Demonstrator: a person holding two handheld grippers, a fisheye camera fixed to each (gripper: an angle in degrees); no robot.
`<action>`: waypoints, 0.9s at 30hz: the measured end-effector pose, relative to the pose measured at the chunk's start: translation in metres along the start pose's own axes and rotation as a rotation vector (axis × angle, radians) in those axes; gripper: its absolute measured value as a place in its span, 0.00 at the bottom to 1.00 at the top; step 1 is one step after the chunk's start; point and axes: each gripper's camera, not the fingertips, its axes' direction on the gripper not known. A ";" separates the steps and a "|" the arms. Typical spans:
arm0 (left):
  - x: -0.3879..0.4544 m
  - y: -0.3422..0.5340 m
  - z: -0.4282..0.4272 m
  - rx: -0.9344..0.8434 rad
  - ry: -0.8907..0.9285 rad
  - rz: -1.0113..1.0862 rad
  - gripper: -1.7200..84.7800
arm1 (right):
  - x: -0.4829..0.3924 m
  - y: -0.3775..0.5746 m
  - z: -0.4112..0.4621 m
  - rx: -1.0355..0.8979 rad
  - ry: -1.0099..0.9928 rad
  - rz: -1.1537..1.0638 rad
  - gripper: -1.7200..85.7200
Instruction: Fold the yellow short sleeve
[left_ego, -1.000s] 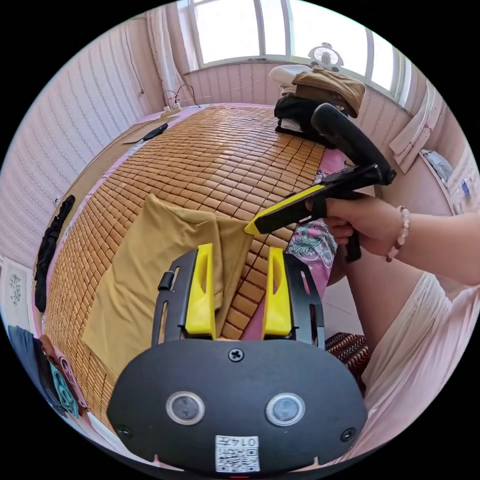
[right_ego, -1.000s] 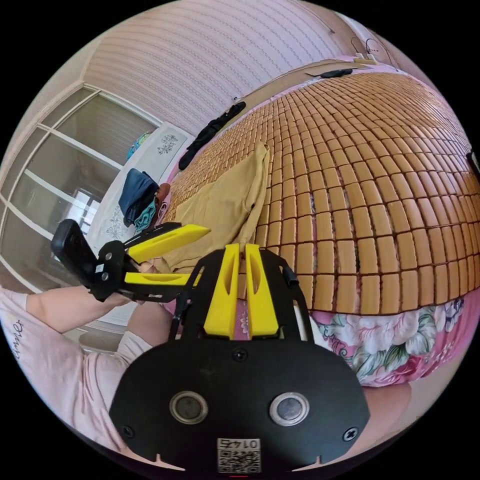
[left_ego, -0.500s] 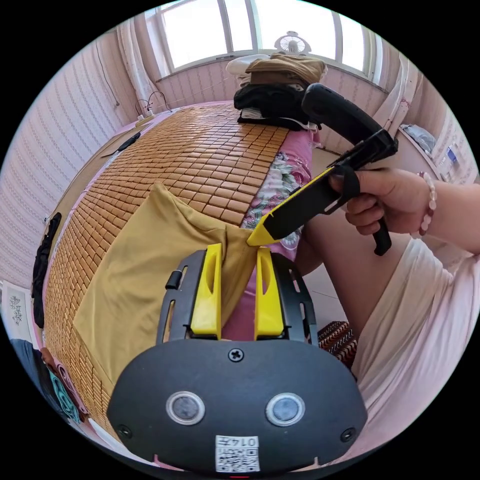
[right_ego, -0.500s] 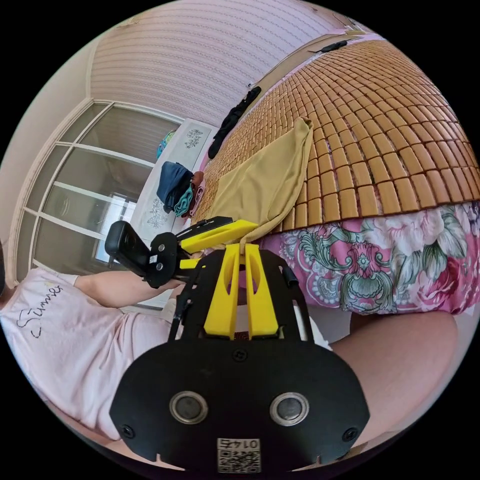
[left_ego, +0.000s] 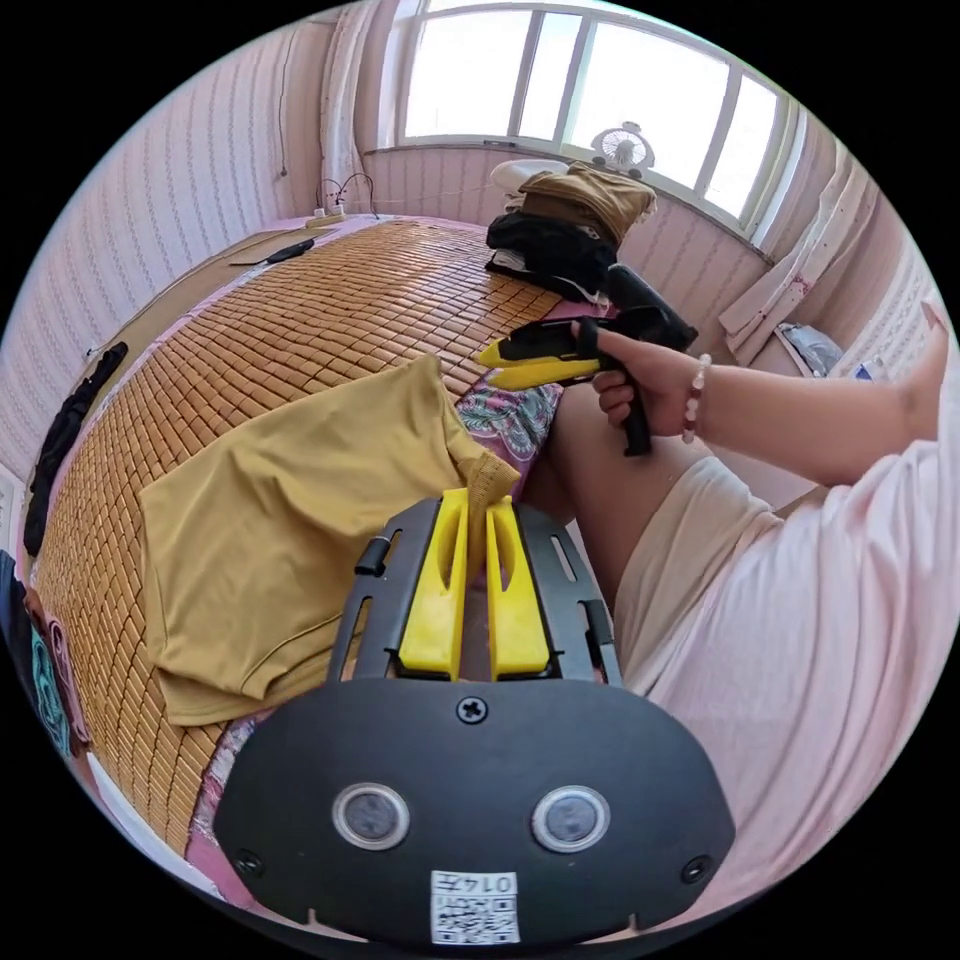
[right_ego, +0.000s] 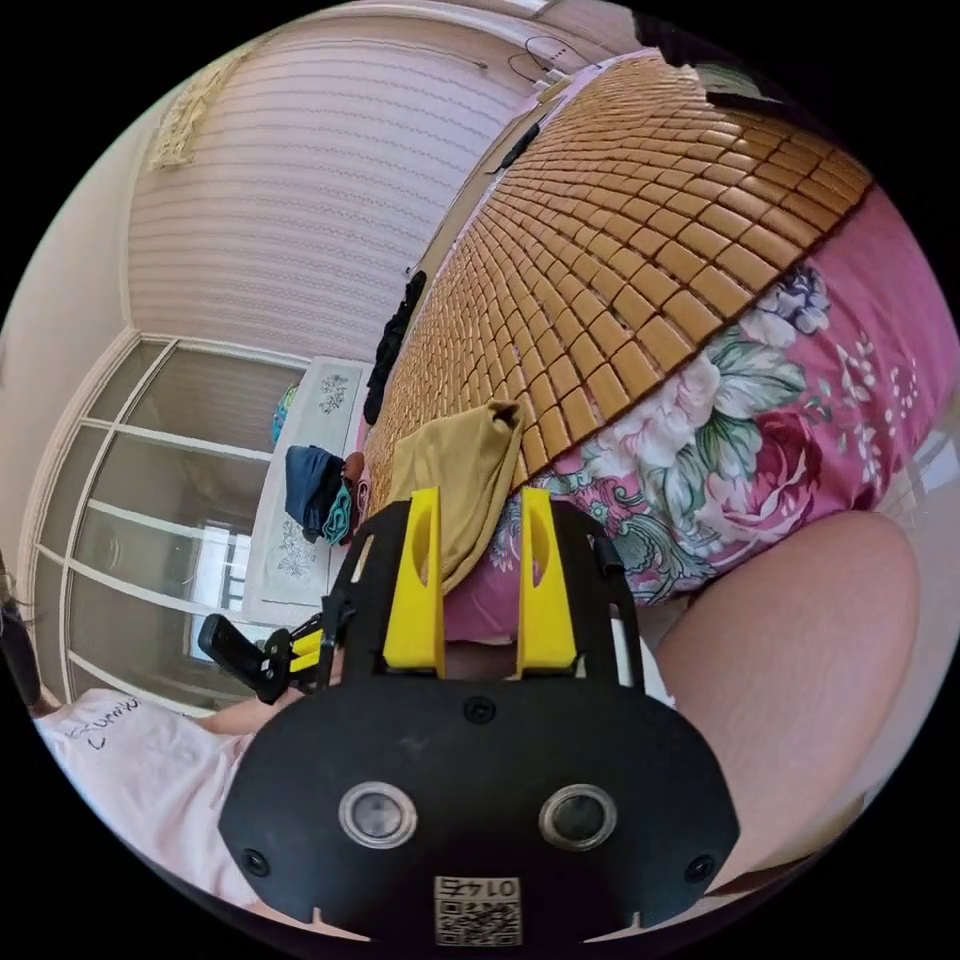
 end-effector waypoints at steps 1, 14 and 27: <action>-0.004 0.004 -0.006 0.000 -0.002 -0.014 0.02 | 0.000 -0.006 -0.001 0.038 0.012 0.012 0.15; -0.038 0.018 -0.045 0.026 0.024 -0.053 0.03 | -0.036 -0.039 0.036 -0.123 0.143 -0.061 0.04; -0.074 0.011 -0.098 0.205 0.184 -0.109 0.03 | -0.121 -0.059 -0.035 -0.099 0.109 -0.244 0.03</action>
